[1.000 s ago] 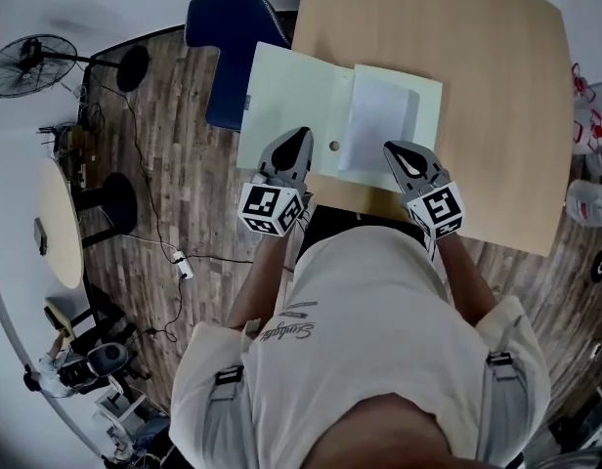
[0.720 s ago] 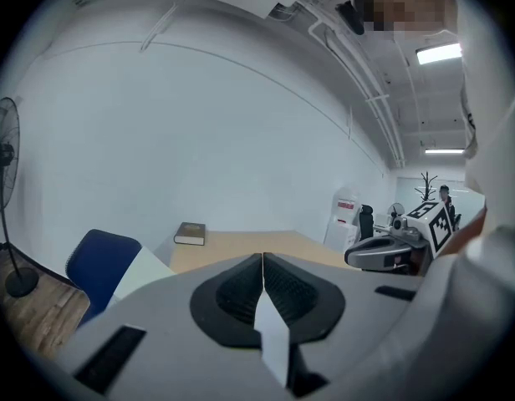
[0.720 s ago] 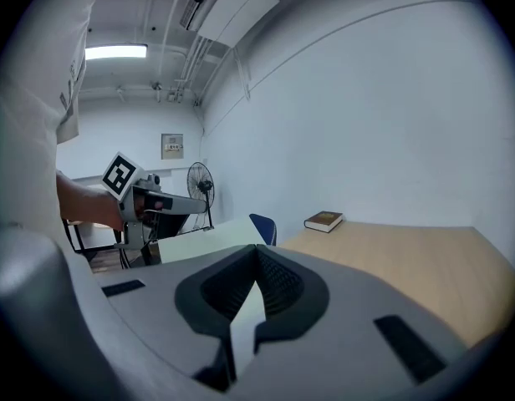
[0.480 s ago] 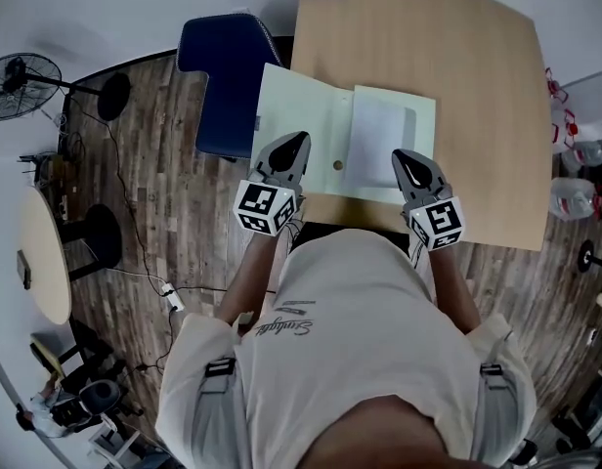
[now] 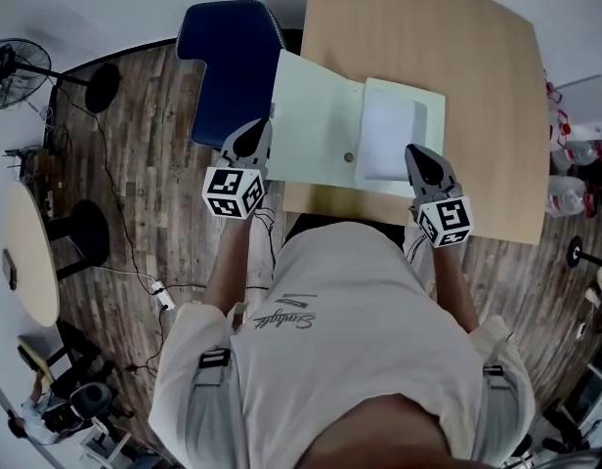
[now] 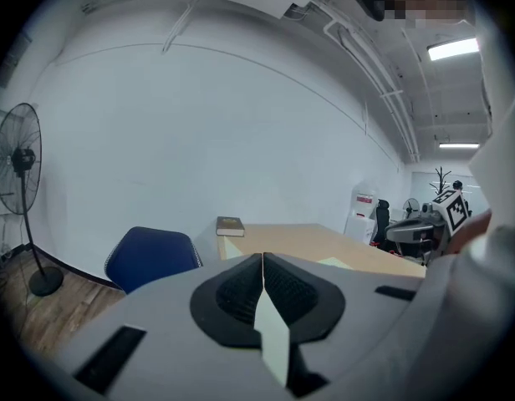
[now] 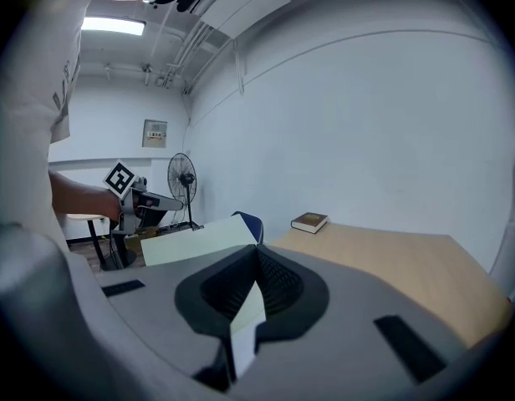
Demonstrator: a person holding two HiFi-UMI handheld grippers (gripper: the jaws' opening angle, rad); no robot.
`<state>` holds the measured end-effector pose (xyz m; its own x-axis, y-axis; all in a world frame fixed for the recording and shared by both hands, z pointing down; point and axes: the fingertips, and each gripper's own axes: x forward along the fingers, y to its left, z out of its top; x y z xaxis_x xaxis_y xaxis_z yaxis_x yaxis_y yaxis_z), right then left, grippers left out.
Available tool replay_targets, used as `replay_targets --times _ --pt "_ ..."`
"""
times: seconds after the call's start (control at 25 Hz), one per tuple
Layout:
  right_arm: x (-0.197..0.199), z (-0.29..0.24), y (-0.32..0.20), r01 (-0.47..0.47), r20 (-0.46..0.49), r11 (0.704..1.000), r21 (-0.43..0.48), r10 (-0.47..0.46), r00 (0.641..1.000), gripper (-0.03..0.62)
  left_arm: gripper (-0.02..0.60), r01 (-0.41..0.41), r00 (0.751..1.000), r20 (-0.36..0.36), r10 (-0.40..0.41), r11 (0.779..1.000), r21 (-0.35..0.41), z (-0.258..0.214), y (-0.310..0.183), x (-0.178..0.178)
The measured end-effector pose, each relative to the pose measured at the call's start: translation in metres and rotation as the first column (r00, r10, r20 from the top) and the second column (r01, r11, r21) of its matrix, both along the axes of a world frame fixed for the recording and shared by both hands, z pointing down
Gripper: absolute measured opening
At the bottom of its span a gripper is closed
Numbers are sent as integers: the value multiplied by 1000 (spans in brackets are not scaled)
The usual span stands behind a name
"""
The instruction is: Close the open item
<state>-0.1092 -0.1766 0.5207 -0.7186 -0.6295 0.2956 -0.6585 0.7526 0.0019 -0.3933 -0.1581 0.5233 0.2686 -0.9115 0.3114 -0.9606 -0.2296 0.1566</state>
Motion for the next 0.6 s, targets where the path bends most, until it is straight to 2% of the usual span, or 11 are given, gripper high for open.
replay_targets --times 0.4,0.6 --pt "-36 3 11 51 -5 999 -4 -51 999 -6 14 70 995 -55 -77 989 -131 74 29 -38" --pt "-42 -1 9 58 -13 998 -1 -58 998 -6 15 37 995 -82 -52 985 -170 91 36 -36"
